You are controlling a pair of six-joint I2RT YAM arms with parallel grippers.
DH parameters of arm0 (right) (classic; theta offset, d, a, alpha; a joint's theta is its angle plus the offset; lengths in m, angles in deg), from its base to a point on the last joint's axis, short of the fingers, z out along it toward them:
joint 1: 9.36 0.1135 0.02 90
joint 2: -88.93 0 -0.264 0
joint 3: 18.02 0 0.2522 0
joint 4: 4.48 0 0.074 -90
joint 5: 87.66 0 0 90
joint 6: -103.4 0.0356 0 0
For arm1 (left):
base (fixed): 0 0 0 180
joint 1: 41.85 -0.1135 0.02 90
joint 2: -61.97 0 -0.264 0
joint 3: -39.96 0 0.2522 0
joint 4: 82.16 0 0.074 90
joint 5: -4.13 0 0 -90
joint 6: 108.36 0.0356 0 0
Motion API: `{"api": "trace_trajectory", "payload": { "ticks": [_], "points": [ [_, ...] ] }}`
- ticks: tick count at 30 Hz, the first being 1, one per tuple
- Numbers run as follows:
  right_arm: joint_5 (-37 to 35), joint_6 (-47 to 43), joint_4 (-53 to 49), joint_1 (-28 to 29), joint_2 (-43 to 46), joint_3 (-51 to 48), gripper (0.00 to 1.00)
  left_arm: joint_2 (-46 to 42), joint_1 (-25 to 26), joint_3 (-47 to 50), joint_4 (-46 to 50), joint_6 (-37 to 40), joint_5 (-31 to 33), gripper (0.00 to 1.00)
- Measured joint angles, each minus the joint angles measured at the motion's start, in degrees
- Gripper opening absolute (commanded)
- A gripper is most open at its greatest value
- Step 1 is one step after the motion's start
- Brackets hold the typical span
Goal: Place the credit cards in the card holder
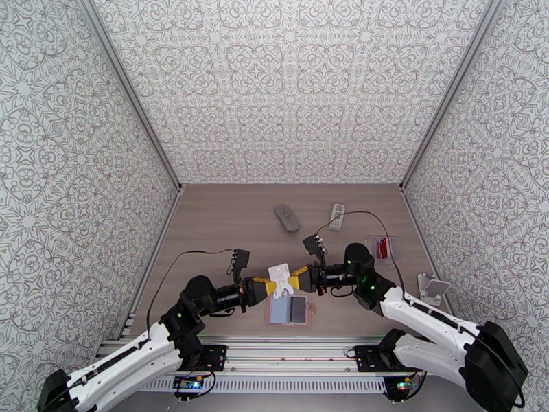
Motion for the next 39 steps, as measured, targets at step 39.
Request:
{"api": "trace_trajectory", "payload": {
  "ticks": [39],
  "points": [
    [2.58,0.33,3.08,0.11,0.28,-2.10,0.13,2.01,0.81,-0.98,0.72,-2.71,-2.14,0.00]
  ]
}}
